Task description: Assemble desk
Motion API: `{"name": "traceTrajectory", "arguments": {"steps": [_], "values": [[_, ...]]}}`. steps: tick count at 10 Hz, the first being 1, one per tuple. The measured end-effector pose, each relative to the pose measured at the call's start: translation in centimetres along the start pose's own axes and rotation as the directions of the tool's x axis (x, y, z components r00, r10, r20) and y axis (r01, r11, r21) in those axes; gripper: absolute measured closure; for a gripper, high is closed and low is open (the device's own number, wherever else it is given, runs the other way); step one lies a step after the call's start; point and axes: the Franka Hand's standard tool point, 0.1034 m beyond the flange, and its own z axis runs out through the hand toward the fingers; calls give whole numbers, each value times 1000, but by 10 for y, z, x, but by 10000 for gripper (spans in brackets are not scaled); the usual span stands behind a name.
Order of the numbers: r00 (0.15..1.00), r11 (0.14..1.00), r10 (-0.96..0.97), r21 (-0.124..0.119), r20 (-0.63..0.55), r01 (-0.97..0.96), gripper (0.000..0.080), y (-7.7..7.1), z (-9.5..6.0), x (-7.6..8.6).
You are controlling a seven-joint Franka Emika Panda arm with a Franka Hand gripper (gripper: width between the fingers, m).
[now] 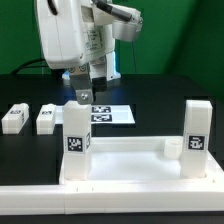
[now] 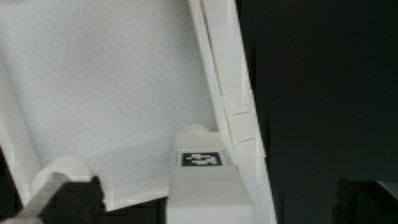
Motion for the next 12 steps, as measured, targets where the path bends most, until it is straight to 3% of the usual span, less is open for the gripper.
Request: {"name": "traceTrajectory", "arguments": {"steps": [1,3,4,5,10,11,12], "values": [[1000,1000,-3,-1,1,3,151,1,1,-2],[999,999,-38,-18,2,38,151,31,12,-25],[999,998,-48,-46,1,48,151,49,19,-31],[999,997,-53,-64,2,53,151,58,22,-33],[999,996,-55,-69,-2,54,151,61,26,-34],[997,994,-79,-78,-4,78,151,71,33,-37],[993,988,-114,-107,-4,113,151,93,42,-34]]}}
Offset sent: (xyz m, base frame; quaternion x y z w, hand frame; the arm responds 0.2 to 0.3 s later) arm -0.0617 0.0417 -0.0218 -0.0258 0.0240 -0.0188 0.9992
